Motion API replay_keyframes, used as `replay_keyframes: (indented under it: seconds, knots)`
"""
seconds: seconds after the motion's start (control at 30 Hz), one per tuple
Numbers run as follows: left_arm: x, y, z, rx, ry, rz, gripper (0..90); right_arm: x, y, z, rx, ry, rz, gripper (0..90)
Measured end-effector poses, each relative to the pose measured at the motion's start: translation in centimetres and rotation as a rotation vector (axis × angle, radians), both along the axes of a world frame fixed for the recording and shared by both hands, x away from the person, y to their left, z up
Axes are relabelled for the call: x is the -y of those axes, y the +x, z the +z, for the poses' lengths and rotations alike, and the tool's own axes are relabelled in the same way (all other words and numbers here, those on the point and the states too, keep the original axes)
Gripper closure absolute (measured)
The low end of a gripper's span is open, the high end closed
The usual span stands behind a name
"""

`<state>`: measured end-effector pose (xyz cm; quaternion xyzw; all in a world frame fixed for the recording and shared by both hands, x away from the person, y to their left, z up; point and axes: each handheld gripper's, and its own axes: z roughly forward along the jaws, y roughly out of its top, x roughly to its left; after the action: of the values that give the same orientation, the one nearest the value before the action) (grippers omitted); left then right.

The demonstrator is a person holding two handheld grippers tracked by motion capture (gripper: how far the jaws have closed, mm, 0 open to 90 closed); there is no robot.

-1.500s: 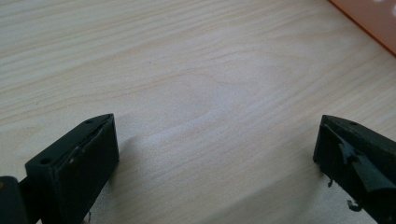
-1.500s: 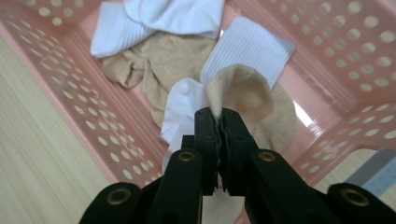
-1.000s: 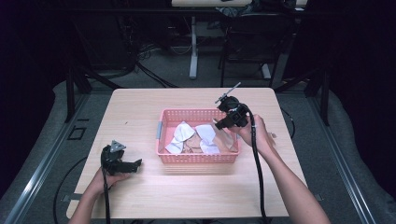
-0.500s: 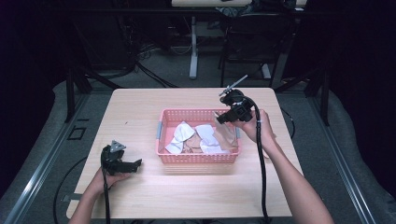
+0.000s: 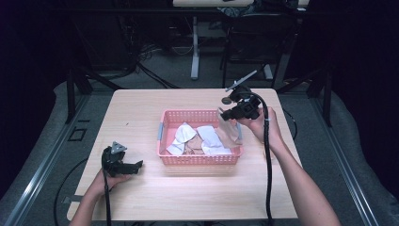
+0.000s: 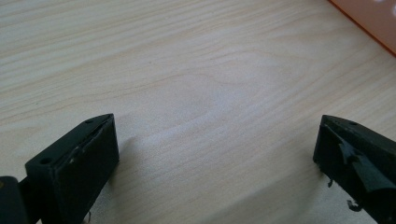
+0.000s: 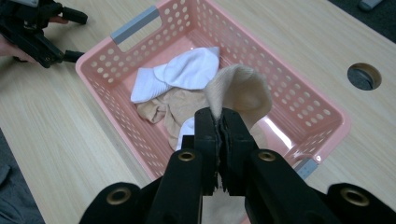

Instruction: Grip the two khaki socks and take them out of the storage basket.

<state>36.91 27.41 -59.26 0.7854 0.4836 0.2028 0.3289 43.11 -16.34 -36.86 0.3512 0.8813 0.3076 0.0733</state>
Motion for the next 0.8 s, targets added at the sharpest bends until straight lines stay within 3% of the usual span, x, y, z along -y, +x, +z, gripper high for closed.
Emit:
replay_keyframes:
  seconds: [0.8]
  knots:
    - [0.0, 0.0, 0.0, 0.000, 0.000, 0.000, 0.0, 4.8, -1.8, 2.5, 0.057, 0.030, -0.064, 86.4]
